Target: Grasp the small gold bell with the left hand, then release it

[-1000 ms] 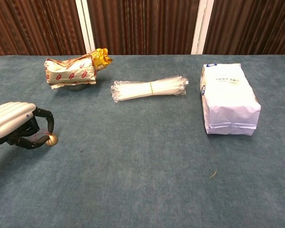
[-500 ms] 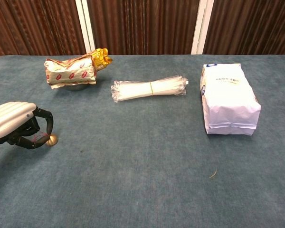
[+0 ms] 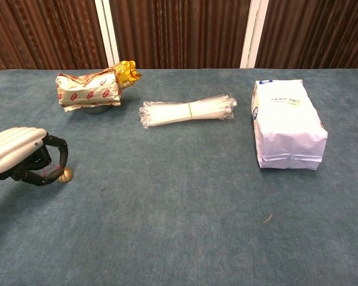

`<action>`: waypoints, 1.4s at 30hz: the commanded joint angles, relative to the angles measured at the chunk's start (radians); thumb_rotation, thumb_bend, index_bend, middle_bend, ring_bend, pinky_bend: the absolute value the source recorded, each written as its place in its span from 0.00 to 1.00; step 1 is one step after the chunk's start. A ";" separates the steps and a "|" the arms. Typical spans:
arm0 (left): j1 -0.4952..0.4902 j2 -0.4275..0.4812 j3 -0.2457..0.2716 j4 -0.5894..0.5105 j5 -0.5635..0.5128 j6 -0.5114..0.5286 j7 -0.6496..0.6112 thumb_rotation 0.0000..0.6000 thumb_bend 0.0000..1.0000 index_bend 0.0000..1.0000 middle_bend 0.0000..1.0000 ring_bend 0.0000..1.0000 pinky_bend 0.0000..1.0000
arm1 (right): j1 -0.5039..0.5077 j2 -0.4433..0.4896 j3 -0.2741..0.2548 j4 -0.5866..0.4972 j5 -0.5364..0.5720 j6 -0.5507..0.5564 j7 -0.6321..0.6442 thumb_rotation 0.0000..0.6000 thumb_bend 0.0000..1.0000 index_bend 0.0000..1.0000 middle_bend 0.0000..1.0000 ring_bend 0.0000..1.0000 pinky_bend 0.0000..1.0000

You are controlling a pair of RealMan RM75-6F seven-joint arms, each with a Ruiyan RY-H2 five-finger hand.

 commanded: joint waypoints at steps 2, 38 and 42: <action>0.000 -0.011 -0.001 0.018 0.007 0.014 -0.014 1.00 0.48 0.70 1.00 1.00 1.00 | 0.000 0.000 0.000 0.000 -0.001 0.002 0.001 1.00 0.21 0.00 0.00 0.00 0.00; 0.013 0.170 0.003 -0.243 -0.030 -0.019 -0.006 1.00 0.51 0.71 1.00 1.00 1.00 | 0.003 -0.004 -0.020 -0.003 -0.030 -0.010 -0.009 1.00 0.21 0.00 0.00 0.00 0.00; 0.012 0.159 0.003 -0.227 -0.029 -0.017 -0.005 1.00 0.51 0.71 1.00 1.00 1.00 | 0.003 -0.005 -0.017 -0.001 -0.026 -0.008 -0.009 1.00 0.21 0.00 0.00 0.00 0.00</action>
